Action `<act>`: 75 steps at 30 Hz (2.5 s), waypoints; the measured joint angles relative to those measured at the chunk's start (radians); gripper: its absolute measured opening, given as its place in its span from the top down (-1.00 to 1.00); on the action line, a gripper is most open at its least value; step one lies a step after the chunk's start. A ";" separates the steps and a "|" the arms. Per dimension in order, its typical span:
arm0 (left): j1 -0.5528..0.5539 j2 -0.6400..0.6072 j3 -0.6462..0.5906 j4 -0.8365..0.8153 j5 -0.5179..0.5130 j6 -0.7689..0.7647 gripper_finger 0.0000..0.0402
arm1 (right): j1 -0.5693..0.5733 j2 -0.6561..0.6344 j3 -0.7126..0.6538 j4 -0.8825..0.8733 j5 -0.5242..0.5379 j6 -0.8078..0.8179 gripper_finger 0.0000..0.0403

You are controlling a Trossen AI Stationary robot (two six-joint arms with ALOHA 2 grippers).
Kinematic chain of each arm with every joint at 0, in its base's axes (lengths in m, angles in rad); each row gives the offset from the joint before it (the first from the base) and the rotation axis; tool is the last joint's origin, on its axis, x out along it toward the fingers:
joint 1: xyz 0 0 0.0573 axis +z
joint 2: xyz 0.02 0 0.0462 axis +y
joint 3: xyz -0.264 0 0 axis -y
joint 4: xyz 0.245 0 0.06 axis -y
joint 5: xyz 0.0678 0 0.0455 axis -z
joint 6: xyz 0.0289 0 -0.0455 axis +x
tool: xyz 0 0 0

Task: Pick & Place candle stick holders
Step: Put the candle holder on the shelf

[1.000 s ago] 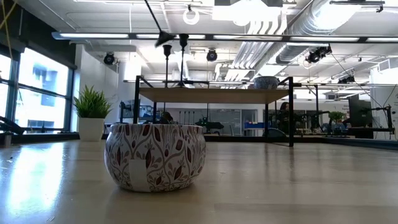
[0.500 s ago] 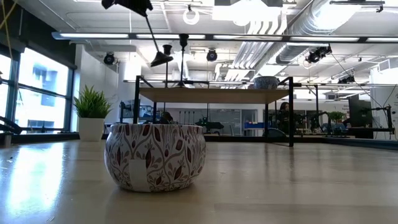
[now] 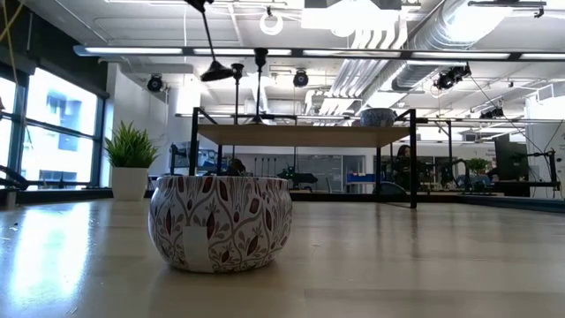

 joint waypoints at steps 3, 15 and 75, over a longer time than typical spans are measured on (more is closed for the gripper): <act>0.048 0.081 0.146 -0.138 0.038 0.044 0.38 | 0.000 0.000 0.000 -0.017 0.006 0.005 0.32; 0.144 0.249 0.295 -0.242 0.255 0.159 0.38 | 0.000 0.000 0.000 -0.030 0.026 0.039 0.32; 0.239 0.415 0.294 -0.235 0.373 0.320 0.38 | 0.001 0.005 0.000 -0.120 0.071 0.109 0.32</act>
